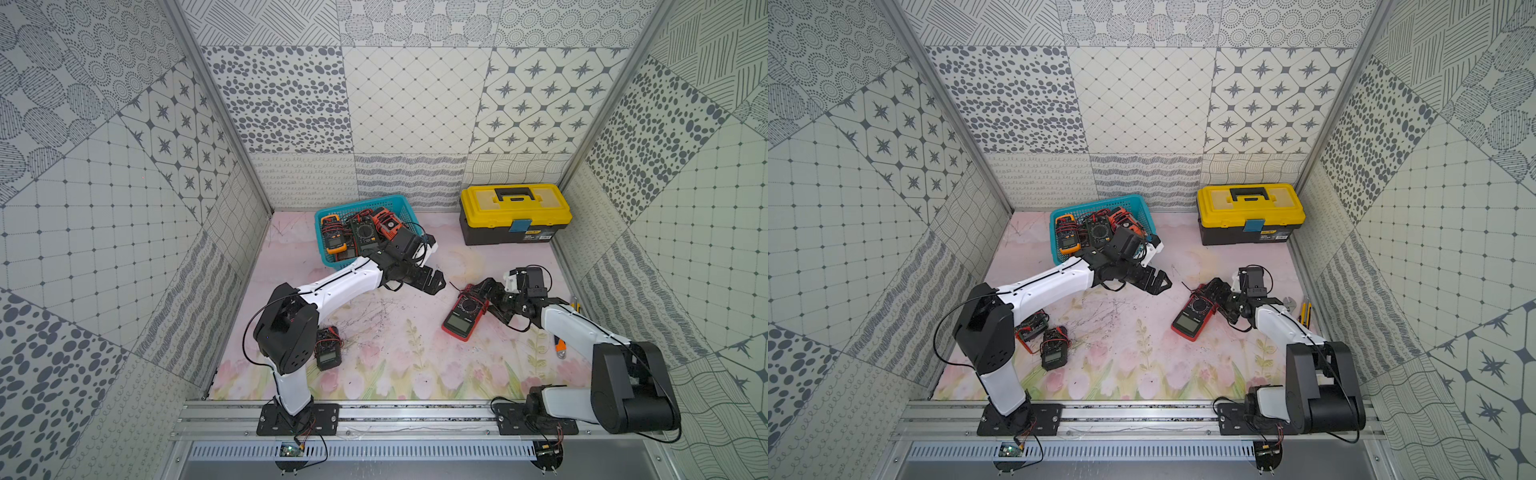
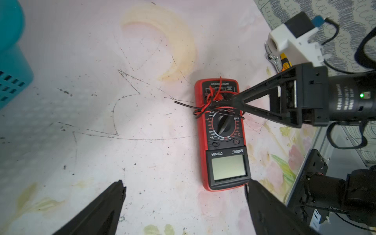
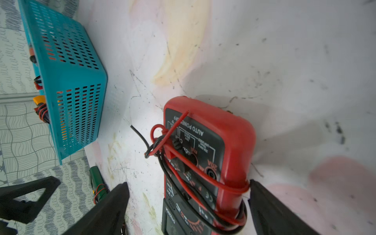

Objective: Put the multimeter into the basket
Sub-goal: Adjust the multimeter at the center of the board.

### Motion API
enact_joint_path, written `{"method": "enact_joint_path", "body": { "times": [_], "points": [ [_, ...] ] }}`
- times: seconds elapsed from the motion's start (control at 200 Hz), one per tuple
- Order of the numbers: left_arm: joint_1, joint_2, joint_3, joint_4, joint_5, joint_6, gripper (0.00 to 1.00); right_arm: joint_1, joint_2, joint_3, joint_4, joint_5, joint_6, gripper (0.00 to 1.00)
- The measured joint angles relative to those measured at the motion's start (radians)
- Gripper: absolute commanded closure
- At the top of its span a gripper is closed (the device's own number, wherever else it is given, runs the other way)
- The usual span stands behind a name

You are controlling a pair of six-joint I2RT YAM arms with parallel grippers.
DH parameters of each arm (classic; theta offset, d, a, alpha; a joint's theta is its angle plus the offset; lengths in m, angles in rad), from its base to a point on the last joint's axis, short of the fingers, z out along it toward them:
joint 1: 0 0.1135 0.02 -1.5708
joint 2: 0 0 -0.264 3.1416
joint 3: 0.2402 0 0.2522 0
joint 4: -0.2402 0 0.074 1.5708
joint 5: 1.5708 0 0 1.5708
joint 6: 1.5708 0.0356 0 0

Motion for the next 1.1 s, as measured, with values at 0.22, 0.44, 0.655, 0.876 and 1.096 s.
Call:
{"method": "enact_joint_path", "body": {
  "times": [0.22,0.44,0.655,0.876,1.096],
  "points": [
    [-0.097,0.052,0.063,-0.072,-0.103,-0.156,0.01,-0.017,-0.046,0.037,-0.069,0.08,0.016,0.02],
    [-0.216,0.18,0.209,-0.159,-0.183,-0.23,0.01,-0.185,-0.18,0.051,-0.195,0.178,-0.002,0.02],
    [-0.308,0.337,0.372,-0.253,-0.275,-0.228,0.01,-0.369,-0.29,0.053,-0.275,0.166,-0.051,0.02],
    [-0.349,0.469,0.51,-0.336,-0.357,-0.189,0.01,-0.385,-0.324,0.041,-0.29,0.114,-0.072,0.02],
    [-0.359,0.558,0.6,-0.398,-0.433,-0.158,0.01,-0.385,-0.349,0.024,-0.29,0.097,-0.074,0.02]
  ]
}}
